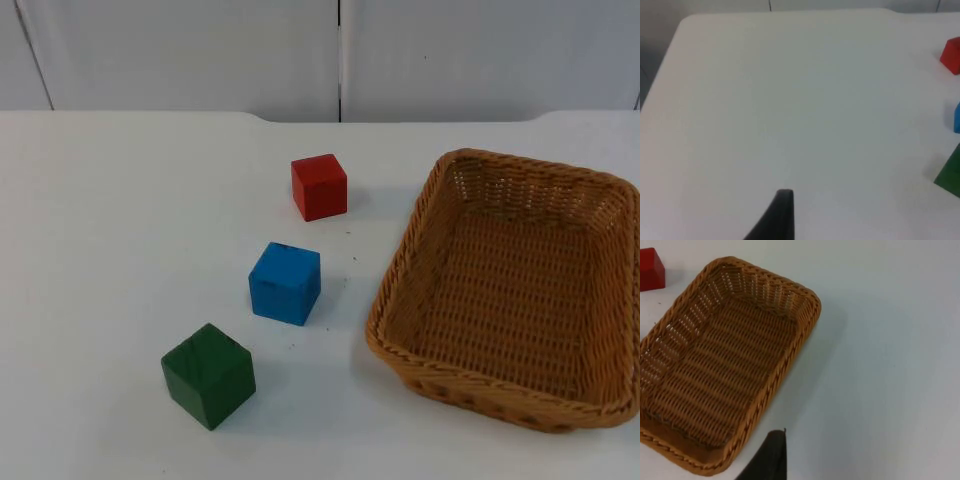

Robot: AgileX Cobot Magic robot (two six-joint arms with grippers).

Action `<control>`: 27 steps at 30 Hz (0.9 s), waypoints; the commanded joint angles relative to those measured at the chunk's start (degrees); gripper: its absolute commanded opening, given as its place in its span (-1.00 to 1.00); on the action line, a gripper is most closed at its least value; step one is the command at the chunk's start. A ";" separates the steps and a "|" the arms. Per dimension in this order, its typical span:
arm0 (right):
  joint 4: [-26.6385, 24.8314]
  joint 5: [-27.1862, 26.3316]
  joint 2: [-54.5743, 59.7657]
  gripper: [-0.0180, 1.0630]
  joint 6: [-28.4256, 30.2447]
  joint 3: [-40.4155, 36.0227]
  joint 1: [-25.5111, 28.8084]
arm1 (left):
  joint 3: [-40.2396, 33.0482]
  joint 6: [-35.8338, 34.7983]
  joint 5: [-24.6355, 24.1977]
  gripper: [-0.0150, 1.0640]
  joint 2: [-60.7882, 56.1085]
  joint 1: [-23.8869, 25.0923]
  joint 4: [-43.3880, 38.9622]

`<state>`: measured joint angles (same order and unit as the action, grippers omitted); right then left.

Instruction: Pick up one cube with each hand and place exactly two cubes into the same basket, leaving the remaining cube outside.

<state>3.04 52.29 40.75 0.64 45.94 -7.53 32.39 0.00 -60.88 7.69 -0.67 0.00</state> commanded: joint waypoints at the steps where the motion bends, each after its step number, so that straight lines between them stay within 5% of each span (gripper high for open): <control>1: -0.61 -1.28 2.15 0.98 0.38 1.35 0.29 | 0.67 -0.73 0.96 0.97 2.28 0.17 1.18; 27: -9.21 -5.93 31.10 0.98 8.01 16.13 0.29 | 2.86 8.10 7.27 0.97 26.11 0.17 10.18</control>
<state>-5.37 47.06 71.36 7.73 61.50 -7.53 34.59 6.86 -54.61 32.70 -0.67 8.49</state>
